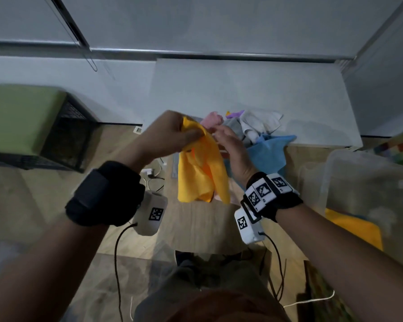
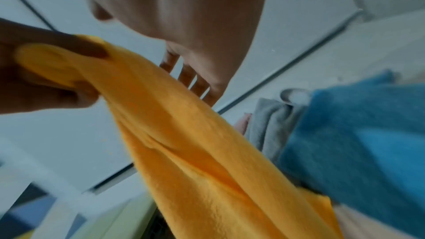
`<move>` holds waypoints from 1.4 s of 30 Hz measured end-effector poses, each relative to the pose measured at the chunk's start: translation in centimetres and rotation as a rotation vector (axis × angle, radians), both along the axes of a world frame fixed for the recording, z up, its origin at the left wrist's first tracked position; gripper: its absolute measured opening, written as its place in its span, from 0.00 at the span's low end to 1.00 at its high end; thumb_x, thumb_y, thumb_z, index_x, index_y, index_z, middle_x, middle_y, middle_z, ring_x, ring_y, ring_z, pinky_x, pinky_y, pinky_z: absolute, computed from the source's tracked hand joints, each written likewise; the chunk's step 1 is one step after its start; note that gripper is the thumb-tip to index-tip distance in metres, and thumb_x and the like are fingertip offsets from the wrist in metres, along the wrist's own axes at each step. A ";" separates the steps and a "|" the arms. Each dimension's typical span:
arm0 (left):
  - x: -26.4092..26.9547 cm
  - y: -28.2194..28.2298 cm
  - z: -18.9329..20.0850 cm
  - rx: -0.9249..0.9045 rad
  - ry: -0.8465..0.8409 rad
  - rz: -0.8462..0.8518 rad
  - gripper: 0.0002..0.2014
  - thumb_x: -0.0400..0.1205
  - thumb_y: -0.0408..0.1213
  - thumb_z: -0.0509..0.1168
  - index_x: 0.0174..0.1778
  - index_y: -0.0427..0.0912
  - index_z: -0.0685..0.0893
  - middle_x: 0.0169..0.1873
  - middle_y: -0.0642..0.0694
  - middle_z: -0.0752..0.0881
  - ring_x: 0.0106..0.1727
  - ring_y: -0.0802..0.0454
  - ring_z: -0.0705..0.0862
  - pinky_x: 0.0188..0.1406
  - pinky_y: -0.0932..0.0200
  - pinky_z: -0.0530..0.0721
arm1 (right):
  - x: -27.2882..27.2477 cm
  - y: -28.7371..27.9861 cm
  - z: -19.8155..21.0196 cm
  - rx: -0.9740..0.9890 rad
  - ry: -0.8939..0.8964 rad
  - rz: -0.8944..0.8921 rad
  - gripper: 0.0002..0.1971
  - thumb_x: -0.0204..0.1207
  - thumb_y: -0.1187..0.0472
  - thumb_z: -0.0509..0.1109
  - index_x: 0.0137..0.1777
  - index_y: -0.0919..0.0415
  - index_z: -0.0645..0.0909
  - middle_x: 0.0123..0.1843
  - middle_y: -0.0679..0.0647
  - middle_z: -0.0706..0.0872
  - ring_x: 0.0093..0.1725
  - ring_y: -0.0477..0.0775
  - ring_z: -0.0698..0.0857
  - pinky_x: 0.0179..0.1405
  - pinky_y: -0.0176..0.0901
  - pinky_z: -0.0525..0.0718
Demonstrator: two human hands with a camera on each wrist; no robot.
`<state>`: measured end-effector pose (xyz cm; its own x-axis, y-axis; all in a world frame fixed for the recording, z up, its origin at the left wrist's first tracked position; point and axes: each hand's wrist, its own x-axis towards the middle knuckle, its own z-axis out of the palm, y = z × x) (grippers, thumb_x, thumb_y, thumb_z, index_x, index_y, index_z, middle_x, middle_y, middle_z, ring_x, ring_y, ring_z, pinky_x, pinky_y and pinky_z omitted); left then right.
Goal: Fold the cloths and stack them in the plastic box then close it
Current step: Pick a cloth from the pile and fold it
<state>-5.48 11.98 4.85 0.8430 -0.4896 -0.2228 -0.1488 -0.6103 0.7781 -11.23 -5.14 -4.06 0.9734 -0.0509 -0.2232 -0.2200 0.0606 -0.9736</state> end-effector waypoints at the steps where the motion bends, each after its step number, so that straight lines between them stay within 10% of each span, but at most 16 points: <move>1: -0.1 0.1 -0.7 0.037 -0.024 0.003 0.15 0.79 0.42 0.69 0.45 0.29 0.88 0.35 0.35 0.90 0.35 0.43 0.89 0.39 0.43 0.87 | 0.0 0.3 0.3 -0.090 -0.076 0.026 0.18 0.74 0.39 0.67 0.56 0.48 0.83 0.51 0.50 0.89 0.56 0.54 0.86 0.54 0.50 0.83; 7: 0.0 0.5 -2.8 0.105 -0.187 0.166 0.24 0.80 0.53 0.68 0.33 0.32 0.82 0.26 0.35 0.80 0.28 0.52 0.74 0.30 0.51 0.75 | 1.4 0.7 0.9 -0.340 -0.217 -0.009 0.10 0.81 0.53 0.70 0.56 0.57 0.86 0.50 0.46 0.90 0.53 0.42 0.88 0.55 0.38 0.83; 10: -0.2 0.6 -3.5 0.068 -0.227 0.161 0.24 0.80 0.57 0.63 0.32 0.37 0.79 0.29 0.41 0.79 0.31 0.48 0.77 0.32 0.51 0.74 | 1.7 0.9 1.8 -0.381 -0.239 0.073 0.14 0.80 0.42 0.66 0.50 0.52 0.83 0.45 0.46 0.86 0.49 0.49 0.86 0.50 0.47 0.83; 17: -0.7 0.6 -4.5 0.011 -0.231 0.161 0.36 0.77 0.67 0.52 0.47 0.34 0.83 0.37 0.35 0.87 0.41 0.38 0.85 0.40 0.40 0.82 | 2.1 2.7 2.8 -0.418 -0.270 0.030 0.11 0.84 0.50 0.66 0.50 0.58 0.78 0.38 0.48 0.81 0.40 0.43 0.80 0.41 0.40 0.77; 25: -1.7 1.2 -2.3 -0.164 -0.351 0.148 0.19 0.83 0.58 0.63 0.49 0.44 0.83 0.37 0.46 0.86 0.39 0.47 0.84 0.38 0.42 0.82 | 2.1 3.0 6.7 -0.486 -0.413 0.005 0.09 0.89 0.60 0.55 0.50 0.62 0.74 0.38 0.46 0.76 0.38 0.40 0.75 0.39 0.36 0.73; 33: 0.0 2.8 -1.0 0.155 -0.348 -0.001 0.10 0.72 0.43 0.60 0.36 0.39 0.78 0.32 0.42 0.82 0.36 0.43 0.79 0.32 0.55 0.70 | 4.3 0.0 12.1 -0.426 -0.533 -0.385 0.07 0.89 0.60 0.53 0.51 0.57 0.70 0.36 0.42 0.73 0.34 0.31 0.73 0.37 0.28 0.70; 37: 1.3 5.0 -3.2 0.260 -0.261 0.137 0.09 0.78 0.36 0.61 0.37 0.36 0.82 0.30 0.40 0.84 0.34 0.41 0.81 0.29 0.60 0.73 | 4.9 -3.3 12.7 -0.412 -0.480 -0.379 0.11 0.85 0.47 0.62 0.51 0.55 0.70 0.38 0.41 0.75 0.36 0.34 0.75 0.40 0.37 0.74; 42: 2.5 8.6 -3.4 0.144 -0.232 0.225 0.10 0.75 0.48 0.55 0.39 0.57 0.81 0.34 0.55 0.84 0.39 0.49 0.83 0.38 0.55 0.79 | 4.4 -8.3 10.0 -0.590 -0.284 -0.220 0.17 0.75 0.47 0.77 0.54 0.55 0.79 0.45 0.49 0.84 0.45 0.48 0.83 0.46 0.44 0.82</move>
